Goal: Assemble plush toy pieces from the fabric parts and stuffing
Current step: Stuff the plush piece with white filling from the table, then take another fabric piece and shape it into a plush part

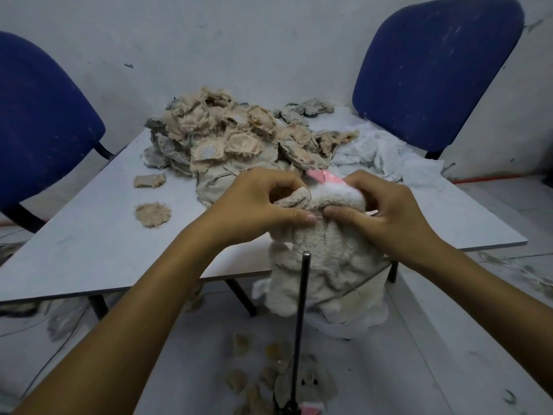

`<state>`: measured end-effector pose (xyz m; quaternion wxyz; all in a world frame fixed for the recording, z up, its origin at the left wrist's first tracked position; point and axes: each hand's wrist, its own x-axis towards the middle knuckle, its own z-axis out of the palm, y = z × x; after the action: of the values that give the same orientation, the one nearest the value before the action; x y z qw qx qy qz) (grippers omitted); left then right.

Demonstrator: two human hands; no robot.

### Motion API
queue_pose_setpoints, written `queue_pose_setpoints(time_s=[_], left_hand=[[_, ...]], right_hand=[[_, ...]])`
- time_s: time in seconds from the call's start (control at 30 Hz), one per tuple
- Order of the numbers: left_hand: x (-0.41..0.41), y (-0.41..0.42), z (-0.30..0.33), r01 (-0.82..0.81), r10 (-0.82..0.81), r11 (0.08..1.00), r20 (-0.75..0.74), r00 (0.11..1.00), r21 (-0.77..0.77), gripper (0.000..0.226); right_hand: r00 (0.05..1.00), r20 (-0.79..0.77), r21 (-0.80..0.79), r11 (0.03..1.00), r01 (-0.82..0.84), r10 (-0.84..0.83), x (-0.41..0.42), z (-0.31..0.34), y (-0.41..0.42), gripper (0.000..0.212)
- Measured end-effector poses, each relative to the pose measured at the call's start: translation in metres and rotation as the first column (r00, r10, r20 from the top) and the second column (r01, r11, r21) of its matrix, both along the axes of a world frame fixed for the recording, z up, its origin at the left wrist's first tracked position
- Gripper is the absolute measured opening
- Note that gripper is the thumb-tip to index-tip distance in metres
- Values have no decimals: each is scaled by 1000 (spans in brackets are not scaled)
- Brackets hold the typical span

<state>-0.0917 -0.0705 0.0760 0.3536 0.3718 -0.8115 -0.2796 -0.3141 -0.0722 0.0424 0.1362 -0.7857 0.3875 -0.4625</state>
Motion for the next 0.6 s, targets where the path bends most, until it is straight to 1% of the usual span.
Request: queue_pose_setpoints(time_s=[0.07,0.1,0.2,0.27,0.33,0.4,0.5,0.57,0.6], left_hand=[[0,0,0,-19,18,999,-59,998,-26,31],[0,-1,0,-26,23,999,-73,997,-40,30],[-3,1,-4,-31,37,994,56,998,-103,24],[-6,3,-6,-28,29,997,2,1000,-71,20],[-4,3,-6,-38,35,998,-55,998,-52,20],[-1,1,-7,-40,38,999,-51,998,-31,24],[3,-2,-14,34,-31,996,-42,999,77,21],[6,-5,-20,38,-42,993,32,999,114,15],[8,-8,-23,17,-25,992,61,998,122,17]], right_hand=[[1000,-3,-103,995,7,-8,-2,1,3,46],[1000,-21,-125,992,11,-14,-3,1,3,46],[994,-105,-75,997,5,-13,-3,-1,5,43],[997,-76,-118,993,16,-25,-5,-2,4,42],[997,-71,-131,991,15,-25,-4,0,4,44],[995,-93,-104,995,8,-18,-4,0,4,45],[993,-114,-10,1000,-4,3,-2,-3,5,45],[987,-151,89,995,-33,47,1,-7,5,38],[987,-153,143,989,-32,54,2,-9,4,37]])
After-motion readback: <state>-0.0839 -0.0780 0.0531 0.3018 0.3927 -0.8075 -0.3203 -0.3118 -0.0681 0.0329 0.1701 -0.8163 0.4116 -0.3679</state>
